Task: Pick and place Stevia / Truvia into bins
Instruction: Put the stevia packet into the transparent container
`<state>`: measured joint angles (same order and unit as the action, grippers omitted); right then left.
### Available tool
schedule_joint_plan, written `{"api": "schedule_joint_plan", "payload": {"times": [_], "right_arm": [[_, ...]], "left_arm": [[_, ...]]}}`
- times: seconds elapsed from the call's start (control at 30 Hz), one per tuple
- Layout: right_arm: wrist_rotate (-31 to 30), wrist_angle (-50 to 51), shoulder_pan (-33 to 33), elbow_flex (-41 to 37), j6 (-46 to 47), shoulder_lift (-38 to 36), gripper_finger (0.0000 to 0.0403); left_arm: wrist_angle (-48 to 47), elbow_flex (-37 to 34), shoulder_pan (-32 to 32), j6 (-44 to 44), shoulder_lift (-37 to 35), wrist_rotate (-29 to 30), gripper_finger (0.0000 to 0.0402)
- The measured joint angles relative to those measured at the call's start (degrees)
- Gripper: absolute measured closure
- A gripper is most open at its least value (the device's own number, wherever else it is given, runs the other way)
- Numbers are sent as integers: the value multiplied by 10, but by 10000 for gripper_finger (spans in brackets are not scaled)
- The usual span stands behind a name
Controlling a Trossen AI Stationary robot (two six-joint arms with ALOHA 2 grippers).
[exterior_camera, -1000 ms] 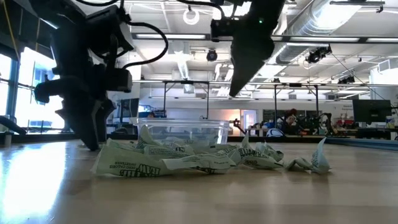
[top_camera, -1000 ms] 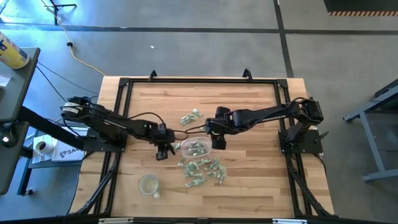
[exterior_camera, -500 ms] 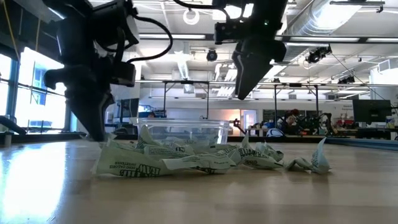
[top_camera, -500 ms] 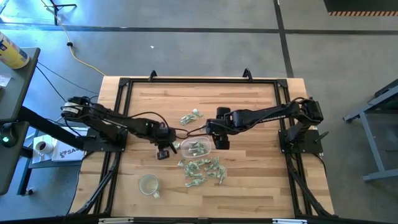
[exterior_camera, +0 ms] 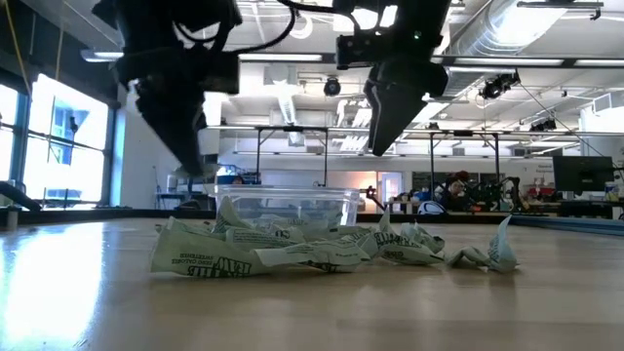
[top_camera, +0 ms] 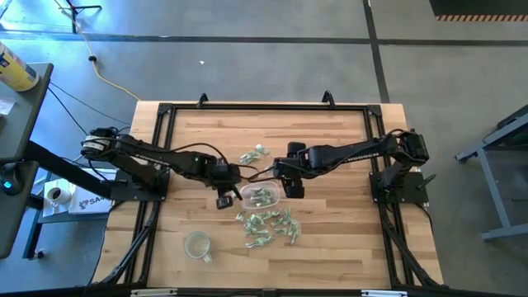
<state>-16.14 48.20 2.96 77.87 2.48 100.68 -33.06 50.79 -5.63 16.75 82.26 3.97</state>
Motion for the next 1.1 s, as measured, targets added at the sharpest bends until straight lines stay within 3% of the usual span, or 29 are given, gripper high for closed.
{"api": "schedule_joint_plan", "payload": {"times": [0.37,0.73,1.1], "right_arm": [[0,0,0,0,2,0,169],[0,2,1,0,2,0,170],[-11,-10,6,0,4,-13,170]], "left_arm": [[93,16,0,0,2,-24,379],[210,-35,0,-3,4,-49,379],[337,-45,0,2,74,-50,376]]}}
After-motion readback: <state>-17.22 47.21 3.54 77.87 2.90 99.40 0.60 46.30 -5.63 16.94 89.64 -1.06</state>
